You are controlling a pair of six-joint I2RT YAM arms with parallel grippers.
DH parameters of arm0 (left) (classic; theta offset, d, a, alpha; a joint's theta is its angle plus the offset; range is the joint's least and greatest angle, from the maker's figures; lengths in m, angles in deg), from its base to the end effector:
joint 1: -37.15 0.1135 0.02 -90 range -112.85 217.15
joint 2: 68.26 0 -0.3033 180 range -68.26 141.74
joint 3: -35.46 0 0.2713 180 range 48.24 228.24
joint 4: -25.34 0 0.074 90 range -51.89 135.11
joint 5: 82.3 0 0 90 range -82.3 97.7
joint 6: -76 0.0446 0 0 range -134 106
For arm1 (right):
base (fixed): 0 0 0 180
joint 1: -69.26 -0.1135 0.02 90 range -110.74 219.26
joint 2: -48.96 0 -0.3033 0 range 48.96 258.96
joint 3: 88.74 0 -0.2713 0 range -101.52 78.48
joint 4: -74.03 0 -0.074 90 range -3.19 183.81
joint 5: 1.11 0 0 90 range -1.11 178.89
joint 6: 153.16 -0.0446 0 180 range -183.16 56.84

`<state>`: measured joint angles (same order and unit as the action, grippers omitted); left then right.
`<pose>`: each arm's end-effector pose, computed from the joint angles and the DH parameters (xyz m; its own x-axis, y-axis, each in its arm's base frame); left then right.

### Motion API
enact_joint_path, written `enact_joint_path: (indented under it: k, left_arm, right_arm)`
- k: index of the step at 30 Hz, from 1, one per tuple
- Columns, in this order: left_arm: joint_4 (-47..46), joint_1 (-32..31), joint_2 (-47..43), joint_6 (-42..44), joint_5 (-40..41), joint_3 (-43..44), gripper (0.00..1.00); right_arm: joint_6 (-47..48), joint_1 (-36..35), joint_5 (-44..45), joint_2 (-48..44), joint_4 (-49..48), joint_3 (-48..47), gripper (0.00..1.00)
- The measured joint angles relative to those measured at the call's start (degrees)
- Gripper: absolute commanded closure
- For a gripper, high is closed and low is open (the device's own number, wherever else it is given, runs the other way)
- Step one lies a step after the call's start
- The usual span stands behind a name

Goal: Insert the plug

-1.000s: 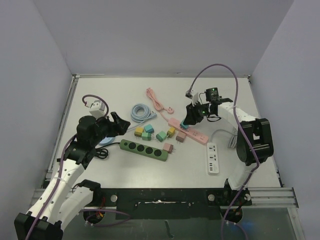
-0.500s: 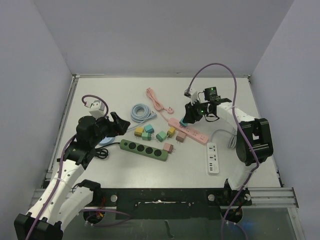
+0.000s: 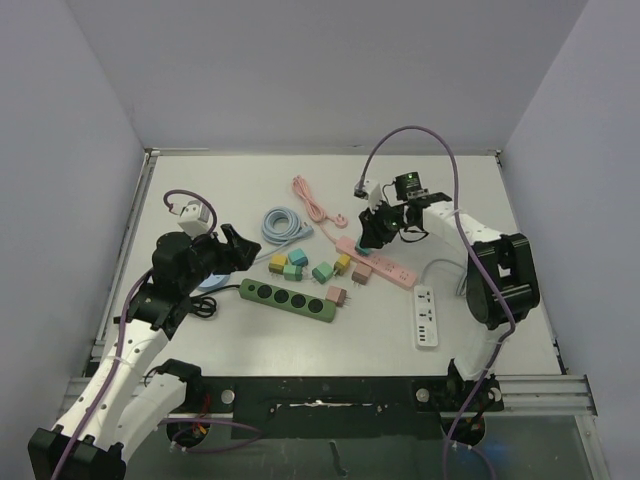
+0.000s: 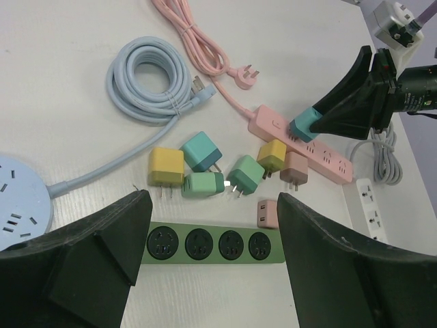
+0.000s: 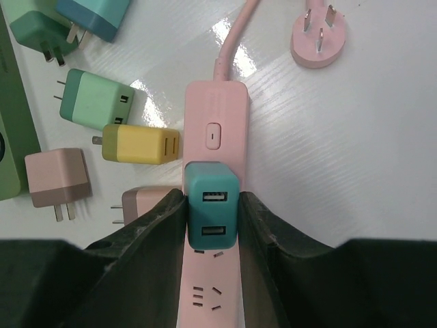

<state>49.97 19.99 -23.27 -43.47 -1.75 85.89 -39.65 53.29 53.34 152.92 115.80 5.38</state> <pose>0.1765 -0.0622 0.3149 -0.4895 -0.3567 -0.7957 0.2279 0.8284 -0.5116 0.3836 0.1368 0.2283 -0.5610 -0.4981 -0.6611 -0.7943 0.5487 0.2607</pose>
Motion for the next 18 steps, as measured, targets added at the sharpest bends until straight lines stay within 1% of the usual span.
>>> enact_joint_path:
  k: [4, 11, 15, 18]
  left_arm:
    - [0.0, 0.0, 0.0, 0.0, 0.0, -0.02, 0.27]
    - [-0.02, 0.0, -0.04, 0.0, -0.02, -0.04, 0.27]
    - [-0.04, 0.0, -0.04, -0.02, -0.07, -0.2, 0.27]
    - [-0.02, 0.0, -0.07, 0.0, -0.17, -0.39, 0.27]
  right_arm:
    - [-0.96, -2.4, 4.61, -0.83, -1.6, 0.39, 0.99]
    - [-0.13, -7.48, 15.45, -4.04, -5.68, 4.85, 0.94]
    - [0.09, -8.15, 17.18, -4.11, -5.68, 4.94, 0.91]
    - [0.02, -8.52, 17.86, -4.11, -5.66, 4.96, 0.84]
